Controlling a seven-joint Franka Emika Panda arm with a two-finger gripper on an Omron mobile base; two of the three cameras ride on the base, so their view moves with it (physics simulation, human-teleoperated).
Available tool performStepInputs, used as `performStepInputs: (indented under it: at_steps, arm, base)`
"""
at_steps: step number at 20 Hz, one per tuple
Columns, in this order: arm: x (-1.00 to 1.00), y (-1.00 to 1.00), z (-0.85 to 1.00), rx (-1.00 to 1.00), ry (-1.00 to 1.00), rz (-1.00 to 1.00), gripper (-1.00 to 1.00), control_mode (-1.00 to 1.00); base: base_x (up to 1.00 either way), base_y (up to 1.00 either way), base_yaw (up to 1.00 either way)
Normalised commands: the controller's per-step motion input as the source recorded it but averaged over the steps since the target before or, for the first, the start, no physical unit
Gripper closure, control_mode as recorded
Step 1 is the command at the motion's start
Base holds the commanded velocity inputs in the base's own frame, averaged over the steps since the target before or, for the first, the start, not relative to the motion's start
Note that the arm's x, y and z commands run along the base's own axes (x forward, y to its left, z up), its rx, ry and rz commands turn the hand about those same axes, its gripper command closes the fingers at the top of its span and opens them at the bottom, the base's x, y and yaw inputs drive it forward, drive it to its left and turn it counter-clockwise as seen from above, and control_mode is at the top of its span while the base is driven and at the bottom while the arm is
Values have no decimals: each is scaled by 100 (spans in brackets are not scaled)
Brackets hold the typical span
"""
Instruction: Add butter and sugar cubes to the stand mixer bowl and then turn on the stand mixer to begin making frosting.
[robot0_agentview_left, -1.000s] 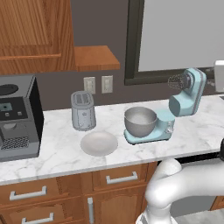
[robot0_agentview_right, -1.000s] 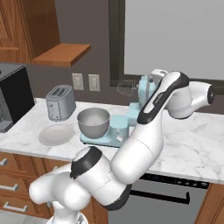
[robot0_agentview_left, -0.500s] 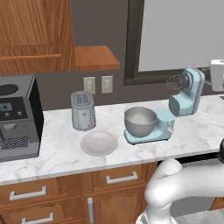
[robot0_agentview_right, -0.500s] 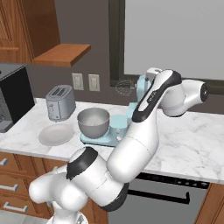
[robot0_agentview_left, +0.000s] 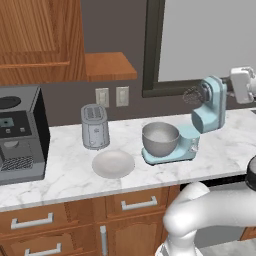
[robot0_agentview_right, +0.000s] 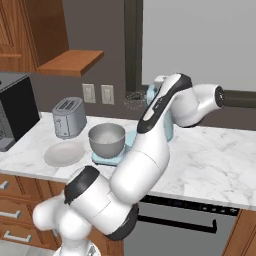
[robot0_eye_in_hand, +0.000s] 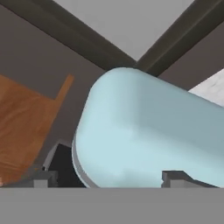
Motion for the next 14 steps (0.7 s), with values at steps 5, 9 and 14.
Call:
performStepInputs:
  at_steps: [5,9,14]
  arm:
    - [0,100,-46,-12,4,0,-100,-100]
    - [0,100,-47,-13,4,0,-100,-100]
    - [0,99,-45,-14,4,0,-100,-100]
  base:
    - [0,0,0]
    - [0,0,0]
    - [0,0,0]
